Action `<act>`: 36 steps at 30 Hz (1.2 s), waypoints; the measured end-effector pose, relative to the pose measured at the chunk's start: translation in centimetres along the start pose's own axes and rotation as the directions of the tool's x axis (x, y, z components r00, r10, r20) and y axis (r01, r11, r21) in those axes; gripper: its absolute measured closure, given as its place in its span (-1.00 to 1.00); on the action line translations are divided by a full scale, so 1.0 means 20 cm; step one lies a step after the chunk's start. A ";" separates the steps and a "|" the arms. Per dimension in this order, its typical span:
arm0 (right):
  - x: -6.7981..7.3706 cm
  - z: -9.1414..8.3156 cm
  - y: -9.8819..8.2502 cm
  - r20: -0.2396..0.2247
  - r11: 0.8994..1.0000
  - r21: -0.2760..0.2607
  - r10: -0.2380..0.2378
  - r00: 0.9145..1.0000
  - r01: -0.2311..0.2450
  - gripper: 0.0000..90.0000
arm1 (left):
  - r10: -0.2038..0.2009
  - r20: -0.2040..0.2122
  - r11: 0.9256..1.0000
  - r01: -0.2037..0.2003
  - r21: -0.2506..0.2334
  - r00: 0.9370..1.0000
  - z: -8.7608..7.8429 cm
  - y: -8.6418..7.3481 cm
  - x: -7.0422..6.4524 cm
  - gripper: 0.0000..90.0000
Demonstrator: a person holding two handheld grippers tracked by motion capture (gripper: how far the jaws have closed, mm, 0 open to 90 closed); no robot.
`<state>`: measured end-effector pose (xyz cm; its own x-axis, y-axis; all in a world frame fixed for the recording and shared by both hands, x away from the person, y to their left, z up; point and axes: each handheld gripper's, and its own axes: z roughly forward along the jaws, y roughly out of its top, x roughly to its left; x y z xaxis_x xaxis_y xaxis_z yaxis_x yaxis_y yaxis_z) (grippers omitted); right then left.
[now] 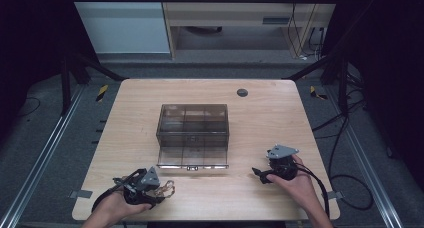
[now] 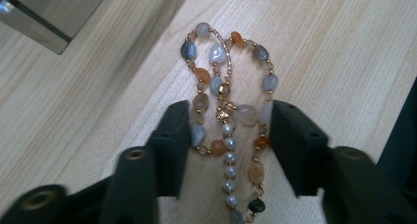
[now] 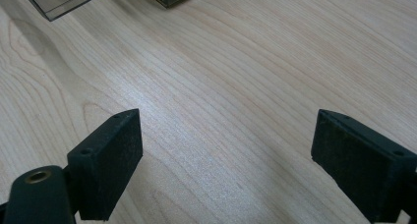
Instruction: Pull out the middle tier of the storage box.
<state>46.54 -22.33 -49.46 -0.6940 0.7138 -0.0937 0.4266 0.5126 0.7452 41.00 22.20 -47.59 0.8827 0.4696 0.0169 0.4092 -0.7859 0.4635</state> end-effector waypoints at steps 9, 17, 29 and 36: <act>0.00 0.00 0.00 -0.001 1.000 0.002 -0.001 1.000 0.001 -0.73 | 0.027 -0.035 1.000 -0.026 0.003 0.999 -0.01 -0.01 -0.01 0.78; 0.00 0.00 0.00 -0.003 1.000 0.002 -0.002 1.000 0.002 -0.73 | 0.042 -0.079 0.999 -0.043 -0.012 0.996 -0.06 0.01 0.00 0.85; 0.00 0.01 0.00 -0.001 1.000 0.005 -0.005 1.000 0.005 -0.72 | 0.047 -0.120 0.997 -0.053 -0.049 0.992 -0.17 0.05 0.00 0.87; 0.00 0.01 0.00 0.002 1.000 0.006 -0.005 1.000 0.005 -0.72 | 0.058 -0.149 0.995 -0.070 -0.076 0.987 -0.26 0.10 0.00 0.87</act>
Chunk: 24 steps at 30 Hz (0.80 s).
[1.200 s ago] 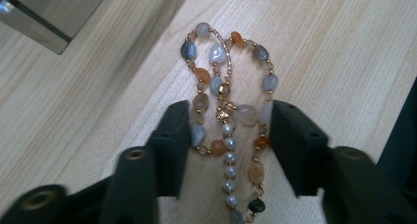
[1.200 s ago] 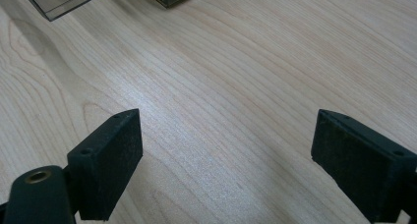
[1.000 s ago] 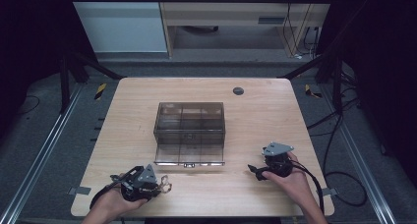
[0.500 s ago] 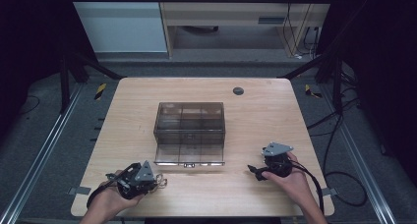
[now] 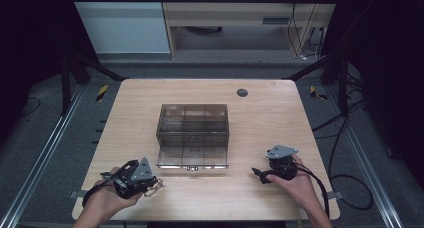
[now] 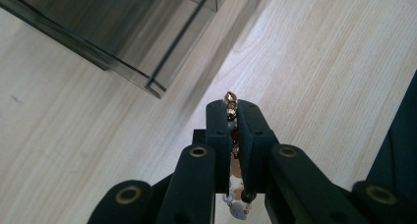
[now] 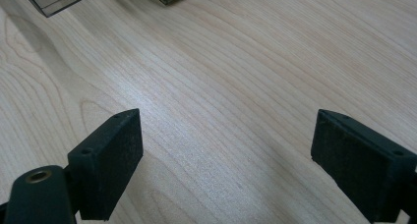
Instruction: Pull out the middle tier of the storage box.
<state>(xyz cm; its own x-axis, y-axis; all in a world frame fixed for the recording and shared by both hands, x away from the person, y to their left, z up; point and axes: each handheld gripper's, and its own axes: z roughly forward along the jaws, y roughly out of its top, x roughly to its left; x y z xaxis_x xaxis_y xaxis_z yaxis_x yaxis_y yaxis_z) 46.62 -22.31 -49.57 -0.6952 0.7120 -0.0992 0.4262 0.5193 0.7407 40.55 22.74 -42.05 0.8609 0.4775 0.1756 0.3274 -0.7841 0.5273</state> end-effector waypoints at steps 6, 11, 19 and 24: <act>0.00 0.00 0.00 0.001 1.000 0.000 0.001 1.000 -0.001 -0.72 | 0.005 -0.012 1.000 -0.005 -0.024 1.000 -0.06 0.04 0.00 0.88; 0.00 0.00 0.00 0.002 1.000 0.000 0.003 1.000 -0.003 -0.73 | 0.014 -0.018 0.999 -0.015 -0.044 1.000 -0.11 0.08 0.00 0.88; -0.01 0.00 0.00 -0.001 1.000 -0.014 0.018 1.000 -0.018 -0.73 | 0.014 -0.023 0.997 -0.016 -0.075 1.000 -0.16 0.13 0.02 0.88; -0.01 0.00 0.00 -0.001 1.000 -0.017 0.018 1.000 -0.018 -0.74 | 0.024 -0.025 0.996 -0.026 -0.083 0.999 -0.18 0.17 0.02 0.88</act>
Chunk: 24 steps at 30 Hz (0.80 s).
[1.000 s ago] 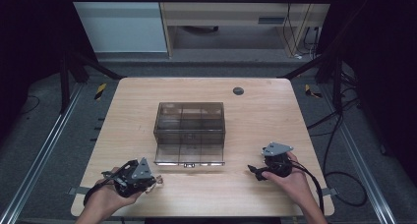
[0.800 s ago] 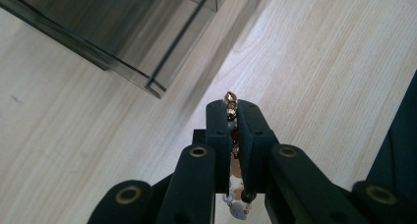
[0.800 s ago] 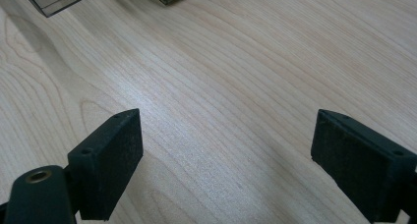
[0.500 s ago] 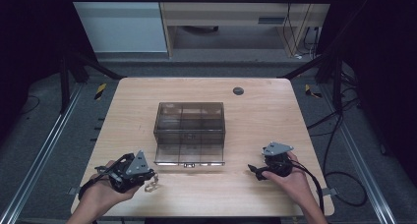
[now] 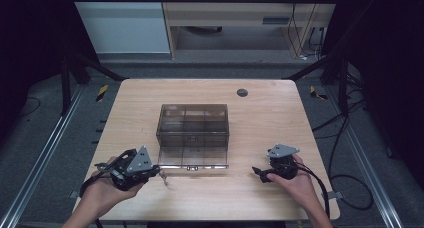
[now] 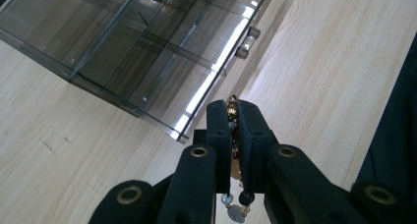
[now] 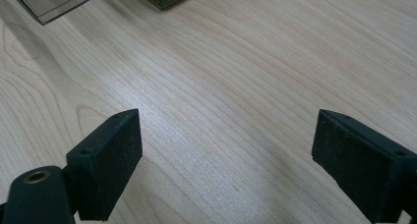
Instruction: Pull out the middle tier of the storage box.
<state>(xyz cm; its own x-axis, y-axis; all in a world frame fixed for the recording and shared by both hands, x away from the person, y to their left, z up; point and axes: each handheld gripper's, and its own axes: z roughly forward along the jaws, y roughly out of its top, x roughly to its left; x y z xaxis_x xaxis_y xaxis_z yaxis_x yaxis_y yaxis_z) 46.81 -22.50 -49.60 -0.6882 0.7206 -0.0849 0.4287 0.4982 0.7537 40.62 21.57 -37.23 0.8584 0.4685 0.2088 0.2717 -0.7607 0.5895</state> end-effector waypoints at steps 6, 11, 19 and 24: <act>0.00 -0.01 0.00 0.005 1.000 -0.004 0.004 1.000 -0.004 -0.74 | 0.011 -0.006 1.000 -0.011 -0.022 1.000 -0.04 0.07 0.02 0.88; 0.00 -0.01 0.00 0.004 1.000 -0.004 0.006 1.000 -0.006 -0.74 | 0.025 -0.014 0.999 -0.025 -0.039 1.000 -0.06 0.14 0.03 0.88; -0.01 -0.01 0.00 0.009 1.000 -0.009 0.007 1.000 -0.007 -0.74 | 0.039 -0.025 0.998 -0.040 -0.052 0.999 -0.08 0.23 0.05 0.89; -0.01 -0.01 0.00 0.007 1.000 -0.011 0.009 1.000 -0.008 -0.74 | 0.041 -0.025 0.997 -0.042 -0.062 0.999 -0.08 0.27 0.06 0.89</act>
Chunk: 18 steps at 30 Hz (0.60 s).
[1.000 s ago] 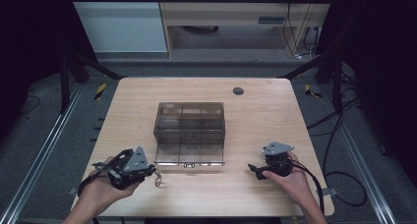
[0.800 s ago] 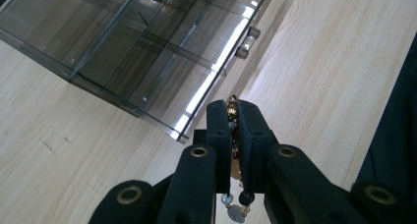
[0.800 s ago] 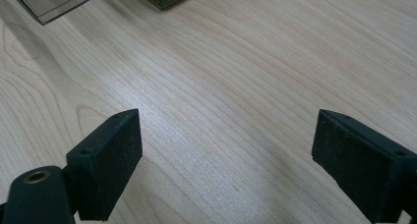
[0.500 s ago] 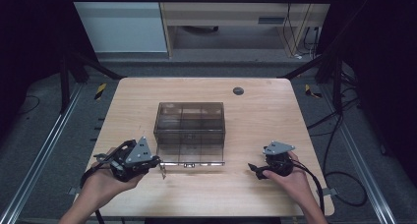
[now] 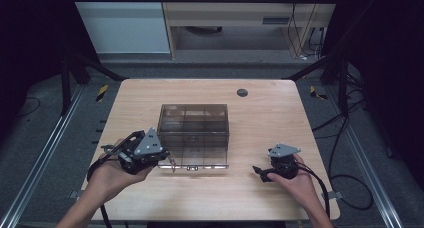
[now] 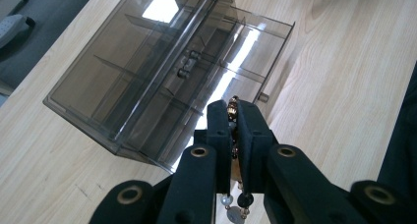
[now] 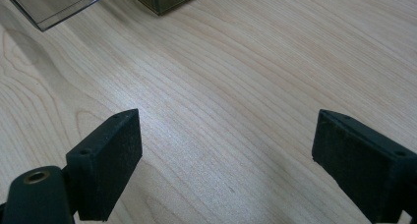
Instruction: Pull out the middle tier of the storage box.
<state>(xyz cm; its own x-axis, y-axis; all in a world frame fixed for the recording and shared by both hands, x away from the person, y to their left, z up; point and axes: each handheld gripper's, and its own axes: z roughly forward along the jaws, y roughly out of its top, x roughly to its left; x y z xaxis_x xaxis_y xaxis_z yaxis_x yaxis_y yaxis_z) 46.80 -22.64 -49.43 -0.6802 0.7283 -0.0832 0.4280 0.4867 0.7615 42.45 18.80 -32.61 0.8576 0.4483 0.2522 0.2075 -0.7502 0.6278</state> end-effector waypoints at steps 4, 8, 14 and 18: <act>0.00 0.00 0.00 0.002 1.000 0.004 0.002 1.000 -0.002 -0.74 | -0.003 -0.004 1.000 0.003 -0.009 1.000 0.01 0.03 0.01 0.89; 0.00 0.00 0.00 0.002 1.000 0.002 0.005 1.000 -0.005 -0.74 | -0.004 -0.006 1.000 0.004 -0.012 1.000 0.02 0.05 0.02 0.89; 0.00 0.00 0.00 0.003 1.000 0.002 0.005 1.000 -0.005 -0.74 | -0.002 -0.008 1.000 0.002 -0.013 1.000 0.05 0.10 0.05 0.89; 0.00 0.00 0.00 0.003 1.000 0.000 0.006 1.000 -0.006 -0.74 | -0.005 -0.004 1.000 0.004 -0.015 1.000 0.07 0.14 0.07 0.89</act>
<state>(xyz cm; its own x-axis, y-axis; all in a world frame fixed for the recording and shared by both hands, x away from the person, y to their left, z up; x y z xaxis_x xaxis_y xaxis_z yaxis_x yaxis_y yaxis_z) 46.83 -22.74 -49.41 -0.6761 0.7324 -0.0807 0.4318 0.4826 0.7620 44.92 16.71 -31.59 0.8546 0.4538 0.2525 0.2045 -0.7410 0.6396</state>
